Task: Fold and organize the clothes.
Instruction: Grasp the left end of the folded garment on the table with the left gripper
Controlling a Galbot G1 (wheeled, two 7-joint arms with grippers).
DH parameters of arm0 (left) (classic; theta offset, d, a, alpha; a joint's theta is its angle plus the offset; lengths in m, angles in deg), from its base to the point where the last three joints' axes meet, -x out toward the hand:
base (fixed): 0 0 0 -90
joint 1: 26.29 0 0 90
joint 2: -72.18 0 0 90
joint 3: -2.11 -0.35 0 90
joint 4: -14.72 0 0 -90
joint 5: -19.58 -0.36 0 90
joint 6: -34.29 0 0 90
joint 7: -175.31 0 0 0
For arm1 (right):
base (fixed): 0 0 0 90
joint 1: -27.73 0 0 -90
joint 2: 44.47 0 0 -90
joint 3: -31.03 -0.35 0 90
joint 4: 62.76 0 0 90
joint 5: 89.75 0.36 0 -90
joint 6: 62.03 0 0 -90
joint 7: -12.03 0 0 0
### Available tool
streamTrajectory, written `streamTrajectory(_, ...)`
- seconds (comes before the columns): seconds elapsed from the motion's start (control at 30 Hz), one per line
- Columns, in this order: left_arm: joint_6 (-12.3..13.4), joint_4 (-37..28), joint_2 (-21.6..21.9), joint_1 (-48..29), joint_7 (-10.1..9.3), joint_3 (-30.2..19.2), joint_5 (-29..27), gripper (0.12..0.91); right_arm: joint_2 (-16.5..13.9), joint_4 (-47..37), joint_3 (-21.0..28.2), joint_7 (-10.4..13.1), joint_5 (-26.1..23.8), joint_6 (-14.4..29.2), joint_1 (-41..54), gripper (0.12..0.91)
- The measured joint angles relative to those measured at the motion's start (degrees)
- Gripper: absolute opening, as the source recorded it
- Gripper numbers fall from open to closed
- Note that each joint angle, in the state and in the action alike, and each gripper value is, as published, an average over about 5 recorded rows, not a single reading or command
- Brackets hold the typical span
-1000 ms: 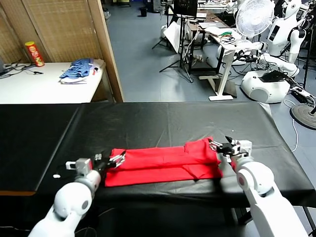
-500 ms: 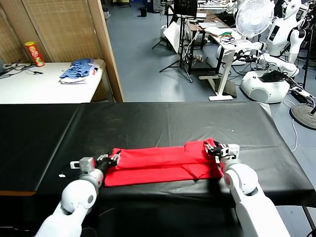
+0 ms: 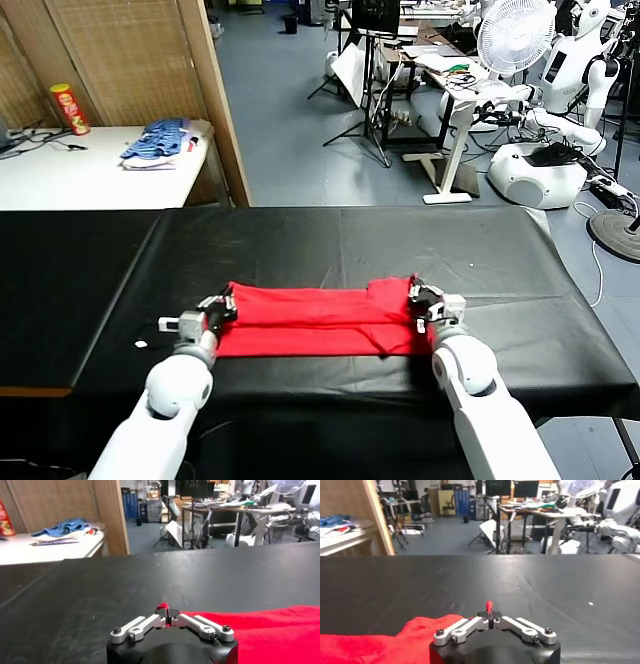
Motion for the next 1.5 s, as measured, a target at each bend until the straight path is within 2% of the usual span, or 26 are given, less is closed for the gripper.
streamTrajectory(0.1, 0.0, 0.8, 0.7, 0.7, 0.01, 0.5, -0.2, 0.309, -1.4, 2.7, -1.3, -0.1, 0.1, 0.3, -1.9, 0.423)
streamTrajectory(0.27, -0.1, 3.3, 2.1, 2.6, -0.17, 2.0, 0.4, 0.577, -2.9, 7.5, -3.7, -0.1, 1.0, 0.5, -5.4, 0.693)
streamTrajectory(0.37, -0.4, 5.0, 2.9, 3.9, -0.3, 2.9, 1.9, 0.711, -3.2, 10.0, -5.0, -0.1, 1.4, 0.5, -7.2, 0.779)
streamTrajectory(0.43, -1.0, 6.2, 3.2, 4.9, -0.42, 3.7, 4.0, 0.774, -3.1, 11.3, -5.5, 0.0, 1.5, 0.5, -8.1, 0.792)
streamTrajectory(0.5, -1.8, 7.3, 3.2, 5.9, -0.54, 4.4, 6.6, 0.792, -3.1, 12.3, -5.8, 0.0, 1.6, 0.4, -8.6, 0.797)
streamTrajectory(0.63, -2.8, 8.9, 2.7, 8.4, -0.56, 6.2, 11.4, 0.798, -3.1, 13.2, -5.9, 0.0, 1.7, 0.3, -9.0, 0.798)
streamTrajectory(0.77, -2.9, 9.4, 2.0, 11.0, 0.03, 7.3, 13.8, 0.798, -3.2, 13.5, -5.7, 0.1, 1.7, 0.2, -8.9, 0.798)
streamTrajectory(0.87, -2.8, 9.1, 1.1, 12.6, 0.64, 7.6, 14.6, 0.78, -3.2, 13.8, -5.6, 0.1, 1.6, 0.2, -8.9, 0.798)
streamTrajectory(0.93, -2.6, 8.8, 0.5, 13.2, 0.95, 7.7, 14.6, 0.719, -3.2, 13.8, -5.6, 0.1, 1.5, 0.3, -8.9, 0.798)
streamTrajectory(1.2, -2.1, 8.6, -1.5, 13.6, 1.67, 6.8, 10.4, 0.279, -3.0, 13.8, -5.7, 0.2, 0.2, 1.0, -9.2, 0.798)
streamTrajectory(1.3, -2.1, 8.8, -1.8, 13.4, 1.72, 6.4, 8.1, 0.163, -2.7, 14.2, -5.9, 0.2, 0.0, 1.0, -9.3, 0.798)
streamTrajectory(1.5, -1.1, 8.8, -0.6, 13.4, 1.99, 6.9, -1.0, 0.152, -2.3, 15.7, -6.3, 0.9, -0.3, 0.0, -9.9, 0.798)
